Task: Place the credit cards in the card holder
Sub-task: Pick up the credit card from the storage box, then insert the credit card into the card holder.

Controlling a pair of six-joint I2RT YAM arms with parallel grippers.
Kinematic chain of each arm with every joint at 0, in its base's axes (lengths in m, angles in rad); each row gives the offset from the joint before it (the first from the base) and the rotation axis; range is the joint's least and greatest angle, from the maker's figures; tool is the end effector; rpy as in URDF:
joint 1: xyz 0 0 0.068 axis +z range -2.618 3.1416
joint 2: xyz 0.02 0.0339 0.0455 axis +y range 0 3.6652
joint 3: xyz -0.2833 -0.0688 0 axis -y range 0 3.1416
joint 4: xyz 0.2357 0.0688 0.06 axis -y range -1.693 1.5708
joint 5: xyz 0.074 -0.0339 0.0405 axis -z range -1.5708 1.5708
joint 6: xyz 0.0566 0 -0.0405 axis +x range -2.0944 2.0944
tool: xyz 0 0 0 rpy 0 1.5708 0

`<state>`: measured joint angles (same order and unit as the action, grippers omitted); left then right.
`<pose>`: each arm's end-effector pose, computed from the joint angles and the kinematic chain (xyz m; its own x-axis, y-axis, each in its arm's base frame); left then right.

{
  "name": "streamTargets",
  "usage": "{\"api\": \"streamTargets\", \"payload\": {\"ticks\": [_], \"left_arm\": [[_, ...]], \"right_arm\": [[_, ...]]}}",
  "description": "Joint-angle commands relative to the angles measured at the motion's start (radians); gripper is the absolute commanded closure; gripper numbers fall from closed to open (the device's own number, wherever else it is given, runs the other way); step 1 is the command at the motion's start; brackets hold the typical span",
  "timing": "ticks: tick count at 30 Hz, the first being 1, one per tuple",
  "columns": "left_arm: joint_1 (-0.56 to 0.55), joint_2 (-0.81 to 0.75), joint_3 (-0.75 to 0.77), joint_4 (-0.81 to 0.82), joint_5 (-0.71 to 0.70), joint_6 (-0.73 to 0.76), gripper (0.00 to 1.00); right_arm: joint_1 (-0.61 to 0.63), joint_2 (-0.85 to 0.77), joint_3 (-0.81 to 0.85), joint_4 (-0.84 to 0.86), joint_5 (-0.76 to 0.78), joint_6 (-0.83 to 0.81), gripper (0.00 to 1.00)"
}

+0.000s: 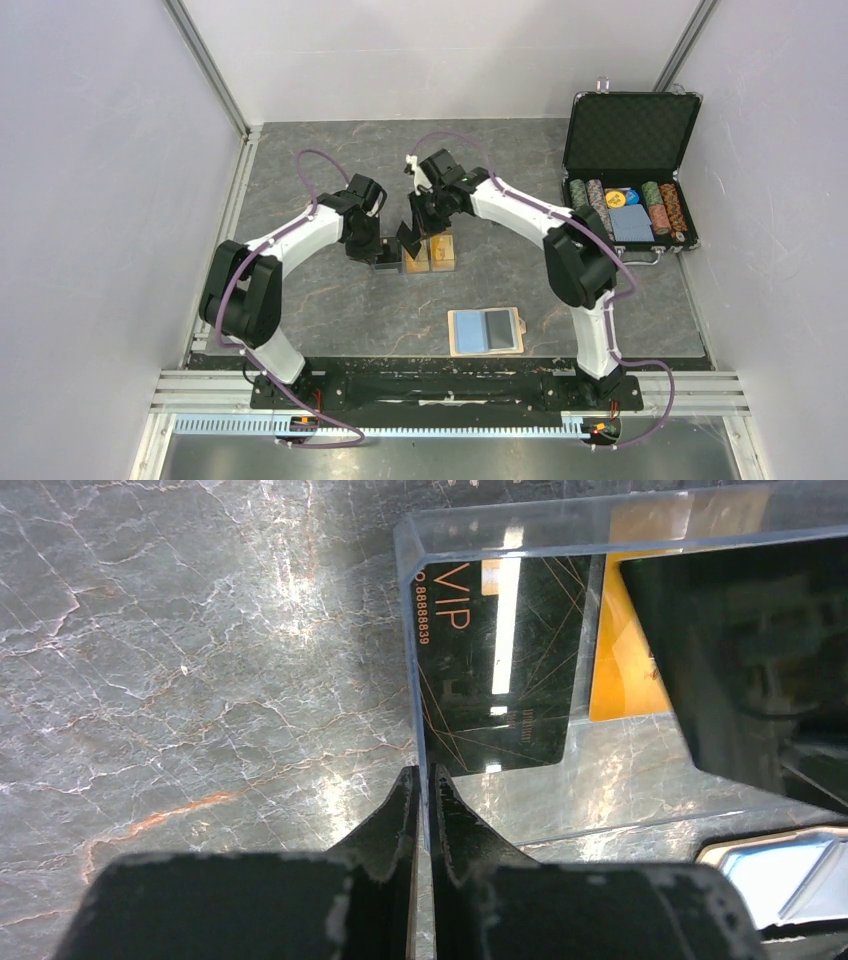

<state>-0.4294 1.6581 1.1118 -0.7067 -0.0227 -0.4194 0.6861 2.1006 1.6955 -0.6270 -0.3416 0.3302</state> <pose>0.2897 -0.1313 0.2005 -0.9557 -0.0101 -0.2942 0.0226 0.9939 -0.1076 0.3507 0.3116 0.2109 -0.8649 -0.3134 -0.3921 -0.4751 0.7630 0.4384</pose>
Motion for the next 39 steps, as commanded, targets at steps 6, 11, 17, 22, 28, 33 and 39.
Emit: {"api": "streamTargets", "payload": {"ticks": [6, 11, 17, 22, 28, 33, 39], "left_arm": [[0.091, -0.029, -0.11, -0.031, -0.065, 0.02, 0.98], [0.115, -0.105, -0.123, -0.056, -0.086, 0.045, 0.94], [0.113, -0.274, -0.098, -0.029, 0.08, 0.053, 0.5], [0.112, -0.406, -0.108, 0.122, 0.357, -0.009, 0.38], [0.073, -0.418, -0.249, 0.643, 0.712, -0.32, 0.35], [0.012, -0.369, -0.328, 1.053, 0.786, -0.537, 0.29], [-0.034, -0.288, -0.346, 1.253, 0.8, -0.651, 0.44]], "right_arm": [[-0.094, -0.254, -0.161, 0.226, -0.154, 0.104, 1.0], [-0.12, -0.334, -0.271, 0.27, -0.178, 0.115, 1.0], [-0.162, -0.447, -0.4, 0.351, -0.237, 0.139, 1.0], [-0.201, -0.566, -0.517, 0.468, -0.336, 0.184, 1.0], [-0.225, -0.675, -0.642, 0.609, -0.431, 0.291, 1.0], [-0.24, -0.728, -0.702, 0.701, -0.47, 0.368, 1.0], [-0.243, -0.748, -0.727, 0.74, -0.487, 0.407, 1.0]]}}
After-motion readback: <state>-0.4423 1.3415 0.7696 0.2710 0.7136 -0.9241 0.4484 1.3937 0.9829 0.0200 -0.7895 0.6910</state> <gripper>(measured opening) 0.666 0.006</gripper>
